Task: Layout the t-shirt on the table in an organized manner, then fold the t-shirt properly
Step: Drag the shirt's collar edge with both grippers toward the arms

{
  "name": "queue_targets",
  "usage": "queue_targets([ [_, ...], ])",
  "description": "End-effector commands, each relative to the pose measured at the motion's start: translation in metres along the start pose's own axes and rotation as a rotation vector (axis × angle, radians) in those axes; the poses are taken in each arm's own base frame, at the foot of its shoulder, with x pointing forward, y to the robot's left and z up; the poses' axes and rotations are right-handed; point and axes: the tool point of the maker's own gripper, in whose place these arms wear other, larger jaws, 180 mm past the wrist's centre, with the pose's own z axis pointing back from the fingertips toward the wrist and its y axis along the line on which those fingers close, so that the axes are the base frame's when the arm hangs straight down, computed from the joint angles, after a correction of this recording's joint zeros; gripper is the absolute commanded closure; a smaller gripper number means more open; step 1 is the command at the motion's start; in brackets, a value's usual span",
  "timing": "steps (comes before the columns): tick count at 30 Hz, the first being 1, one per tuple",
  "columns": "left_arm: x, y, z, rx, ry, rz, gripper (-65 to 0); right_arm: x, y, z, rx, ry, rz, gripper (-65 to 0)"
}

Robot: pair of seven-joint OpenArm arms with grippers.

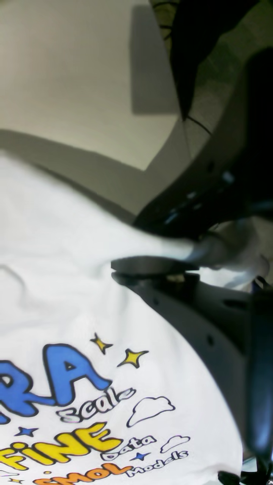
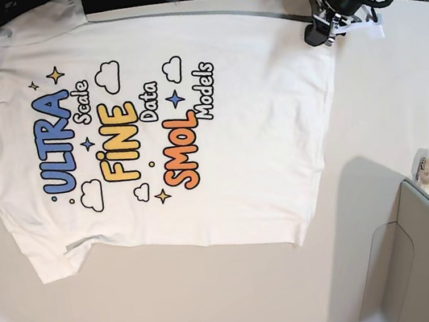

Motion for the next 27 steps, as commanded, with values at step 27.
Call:
queue_targets([
  [27, -0.033, -0.036, 0.017, -0.152, 0.064, -0.298, 0.0, -0.006, 0.01, 0.034, 0.019, -0.03, 0.048, -2.4],
])
